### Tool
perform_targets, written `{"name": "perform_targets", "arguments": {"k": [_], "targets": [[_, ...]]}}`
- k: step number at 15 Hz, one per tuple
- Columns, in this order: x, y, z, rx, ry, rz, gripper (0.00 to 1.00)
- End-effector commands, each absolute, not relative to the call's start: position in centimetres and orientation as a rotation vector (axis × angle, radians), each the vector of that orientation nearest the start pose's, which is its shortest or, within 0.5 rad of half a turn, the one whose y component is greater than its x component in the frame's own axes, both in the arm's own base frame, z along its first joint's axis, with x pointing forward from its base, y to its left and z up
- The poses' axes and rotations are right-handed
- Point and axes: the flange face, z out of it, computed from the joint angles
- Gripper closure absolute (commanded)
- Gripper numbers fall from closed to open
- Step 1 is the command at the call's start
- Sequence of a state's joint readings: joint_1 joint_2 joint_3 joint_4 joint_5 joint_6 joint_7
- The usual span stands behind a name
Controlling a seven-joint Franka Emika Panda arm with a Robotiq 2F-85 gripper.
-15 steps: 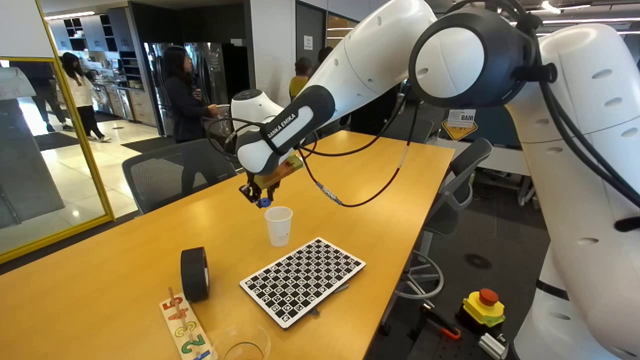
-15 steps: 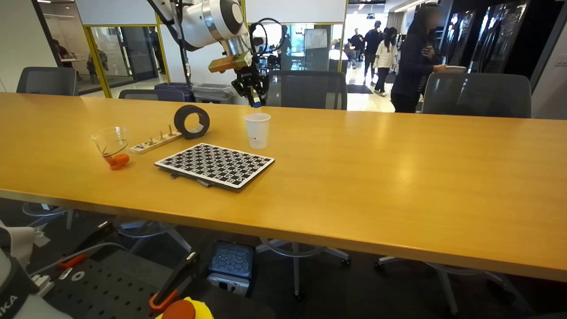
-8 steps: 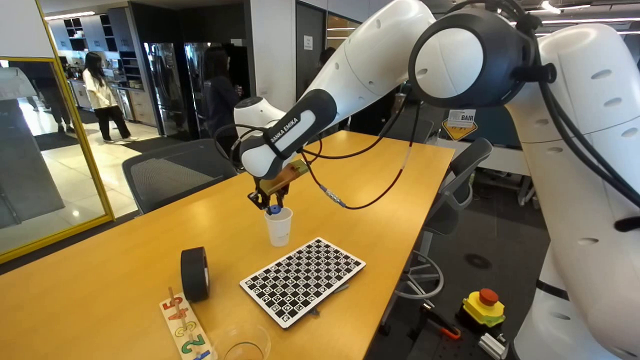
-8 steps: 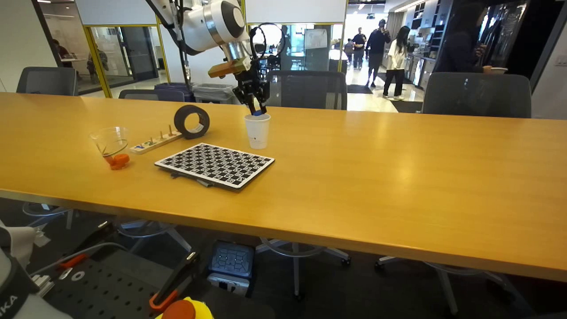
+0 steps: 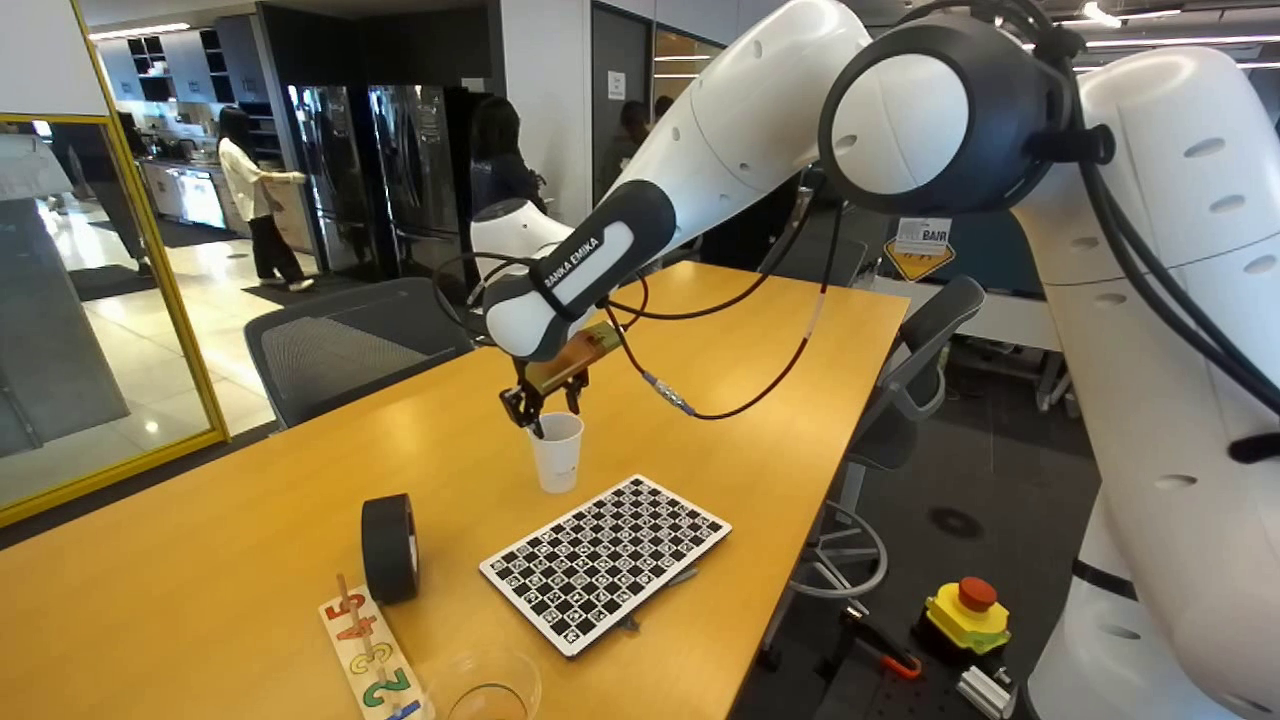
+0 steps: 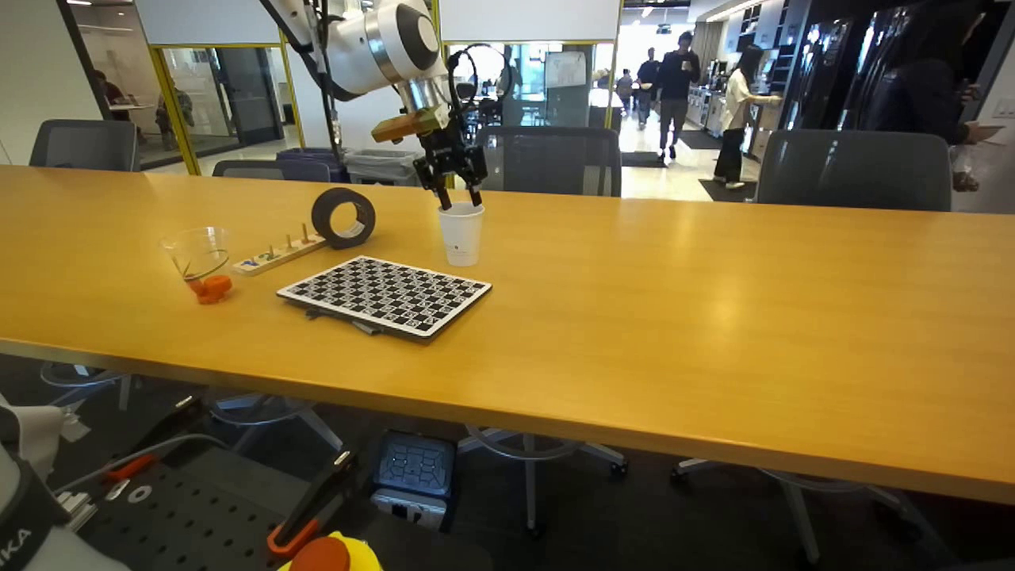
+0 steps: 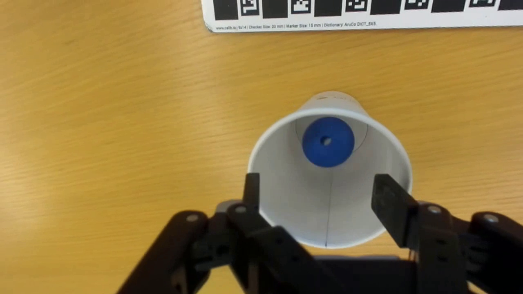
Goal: Pick up the orange and blue objects on the table and put them in the two cups
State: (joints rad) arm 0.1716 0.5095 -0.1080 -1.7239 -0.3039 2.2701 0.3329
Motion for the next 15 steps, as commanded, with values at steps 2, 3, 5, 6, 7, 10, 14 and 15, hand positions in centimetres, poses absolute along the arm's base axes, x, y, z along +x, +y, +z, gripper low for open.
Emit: {"name": "perform_targets", "arguments": {"k": [2,3,5,6,7,10,14,15], "targets": [[64.2,3.8,32.6,-3.404,-0.074,-0.18,0.0],[63.1,3.6,33.7,-3.406,-0.112,-0.182,0.0],[60.6,3.8,35.9,-3.401,-0.203,-0.191,0.0],[59.2,4.0,36.9,-3.392,-0.265,-0.191,0.0],[57.8,4.2,37.9,-3.371,-0.311,-0.195,0.0],[53.3,4.6,40.7,-3.336,-0.401,-0.215,0.0],[47.0,4.3,43.5,-3.314,-0.44,-0.258,0.0],[45.5,4.0,44.1,-3.311,-0.44,-0.273,0.0]]}}
